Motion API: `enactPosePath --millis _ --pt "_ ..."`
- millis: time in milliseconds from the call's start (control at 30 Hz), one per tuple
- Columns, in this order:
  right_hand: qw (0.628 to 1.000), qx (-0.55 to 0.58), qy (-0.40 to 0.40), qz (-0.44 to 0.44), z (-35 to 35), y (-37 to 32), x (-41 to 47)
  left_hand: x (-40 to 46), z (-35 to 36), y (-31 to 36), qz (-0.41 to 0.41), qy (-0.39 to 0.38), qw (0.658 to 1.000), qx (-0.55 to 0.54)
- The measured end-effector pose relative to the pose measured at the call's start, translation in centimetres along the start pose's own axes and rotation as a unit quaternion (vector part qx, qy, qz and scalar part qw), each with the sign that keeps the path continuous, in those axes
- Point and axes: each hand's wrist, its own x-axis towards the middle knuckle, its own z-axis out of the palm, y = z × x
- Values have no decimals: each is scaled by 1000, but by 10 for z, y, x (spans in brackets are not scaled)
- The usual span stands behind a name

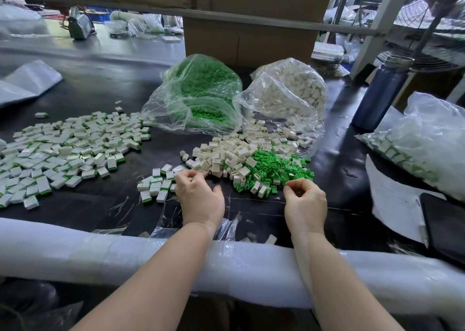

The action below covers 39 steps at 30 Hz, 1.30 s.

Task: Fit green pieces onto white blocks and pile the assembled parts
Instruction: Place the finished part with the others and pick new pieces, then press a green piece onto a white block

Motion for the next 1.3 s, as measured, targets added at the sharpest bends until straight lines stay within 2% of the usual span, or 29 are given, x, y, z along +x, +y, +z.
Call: enactPosePath --millis 200,333,433,533,700,900,1100,1300 --pt "996 -71 -46 -19 0 -3 -2 -5 1 4 7 -24 995 94" --pt "992 -100 -67 -33 2 -6 -5 -7 2 5 102 -22 990 93" --pt "986 -142 -81 -46 3 -8 -6 -9 5 3 175 -81 977 92" --pt "977 -187 -87 -51 4 -10 -7 -8 10 2 206 -139 962 114" --pt "975 -198 -86 -54 6 -9 -7 -6 12 1 218 -117 967 64" --pt "979 -178 -88 -55 4 -8 -7 -5 10 3 179 -82 980 14" --pt "986 -128 -80 -68 3 -8 -9 -3 12 1 172 -99 978 60" --pt "990 -58 -83 -99 5 -7 -9 -3 13 0 154 -85 984 42"
